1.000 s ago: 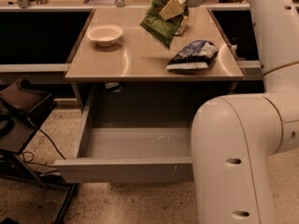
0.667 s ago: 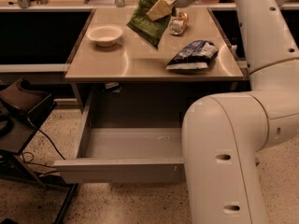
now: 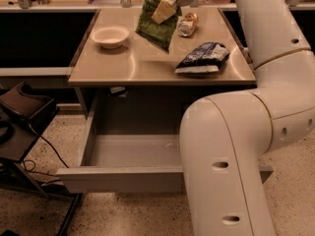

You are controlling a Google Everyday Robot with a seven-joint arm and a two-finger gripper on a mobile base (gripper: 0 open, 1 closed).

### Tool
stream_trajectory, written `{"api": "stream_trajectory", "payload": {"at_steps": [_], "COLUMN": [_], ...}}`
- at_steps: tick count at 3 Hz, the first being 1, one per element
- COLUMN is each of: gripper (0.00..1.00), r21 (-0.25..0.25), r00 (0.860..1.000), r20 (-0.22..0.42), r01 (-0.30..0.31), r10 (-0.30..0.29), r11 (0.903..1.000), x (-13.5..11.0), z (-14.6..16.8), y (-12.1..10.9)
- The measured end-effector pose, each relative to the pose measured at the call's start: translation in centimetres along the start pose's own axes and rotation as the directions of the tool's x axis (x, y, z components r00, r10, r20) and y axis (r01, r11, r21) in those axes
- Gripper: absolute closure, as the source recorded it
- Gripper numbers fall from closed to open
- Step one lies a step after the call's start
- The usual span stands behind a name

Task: Pick green jalapeno chip bag from top drawer and place on counter

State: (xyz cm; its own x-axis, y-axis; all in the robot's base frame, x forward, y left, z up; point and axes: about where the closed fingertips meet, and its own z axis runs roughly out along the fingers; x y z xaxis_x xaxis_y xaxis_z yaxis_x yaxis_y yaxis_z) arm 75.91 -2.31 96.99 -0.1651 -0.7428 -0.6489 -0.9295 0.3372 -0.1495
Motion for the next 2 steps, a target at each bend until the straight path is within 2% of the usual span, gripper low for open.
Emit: {"api": "stream_trajectory", "payload": {"at_steps": [1,2], "gripper": [1.00,1.00], "r21": [0.003,-0.019], "r00": [1.000,0.998], "r20": [0.003,-0.017], "r01": [-0.002,-0.068], "r10": [0.002,0.068], "r11": [1.0000,0.9975], "x": [0.0,2.3], "z": [0.5,1.9], "y": [-0.2,-0.6]}}
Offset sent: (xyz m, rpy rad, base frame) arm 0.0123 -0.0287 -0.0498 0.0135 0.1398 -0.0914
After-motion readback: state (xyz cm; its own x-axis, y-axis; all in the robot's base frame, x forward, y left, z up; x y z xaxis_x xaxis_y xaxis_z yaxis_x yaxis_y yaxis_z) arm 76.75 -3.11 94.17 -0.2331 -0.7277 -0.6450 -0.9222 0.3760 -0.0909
